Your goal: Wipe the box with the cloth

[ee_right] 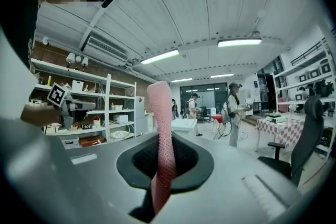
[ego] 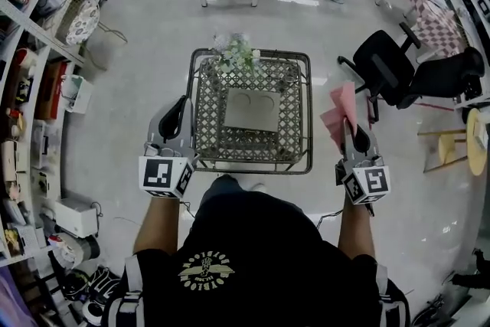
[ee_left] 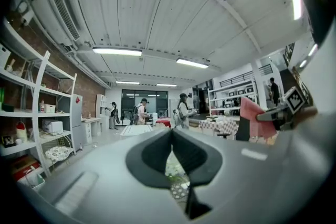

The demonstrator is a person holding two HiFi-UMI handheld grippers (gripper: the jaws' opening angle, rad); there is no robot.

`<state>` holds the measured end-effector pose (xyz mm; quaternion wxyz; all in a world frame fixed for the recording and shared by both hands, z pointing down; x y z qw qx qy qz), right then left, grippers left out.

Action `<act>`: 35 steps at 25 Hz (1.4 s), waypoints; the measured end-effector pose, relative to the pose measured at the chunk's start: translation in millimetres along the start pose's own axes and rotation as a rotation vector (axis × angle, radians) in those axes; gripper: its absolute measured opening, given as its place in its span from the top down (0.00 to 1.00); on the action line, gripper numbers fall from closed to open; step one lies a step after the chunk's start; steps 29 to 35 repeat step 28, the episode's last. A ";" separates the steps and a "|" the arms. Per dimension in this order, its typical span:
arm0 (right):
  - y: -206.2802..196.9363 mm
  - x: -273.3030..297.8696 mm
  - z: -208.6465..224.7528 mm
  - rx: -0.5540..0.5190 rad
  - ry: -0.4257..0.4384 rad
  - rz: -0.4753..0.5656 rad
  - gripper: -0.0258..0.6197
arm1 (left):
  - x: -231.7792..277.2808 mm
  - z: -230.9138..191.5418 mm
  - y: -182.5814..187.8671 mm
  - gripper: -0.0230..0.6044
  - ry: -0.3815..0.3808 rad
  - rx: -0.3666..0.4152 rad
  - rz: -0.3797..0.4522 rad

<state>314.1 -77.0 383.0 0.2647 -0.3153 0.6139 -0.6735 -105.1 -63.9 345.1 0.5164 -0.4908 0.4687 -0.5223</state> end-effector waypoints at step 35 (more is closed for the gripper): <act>49.9 -67.8 -10.2 -0.058 -0.050 0.123 0.93 | -45.8 30.4 48.5 0.96 -0.033 0.005 0.089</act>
Point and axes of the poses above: the fingertips, and each gripper's own axes: x forward along the fingers, z to its right, y out of its top, the point moved 9 cm from there along -x, backward along the fingers, and after that the axes turned 15 degrees about y, right-handed, at the moved point
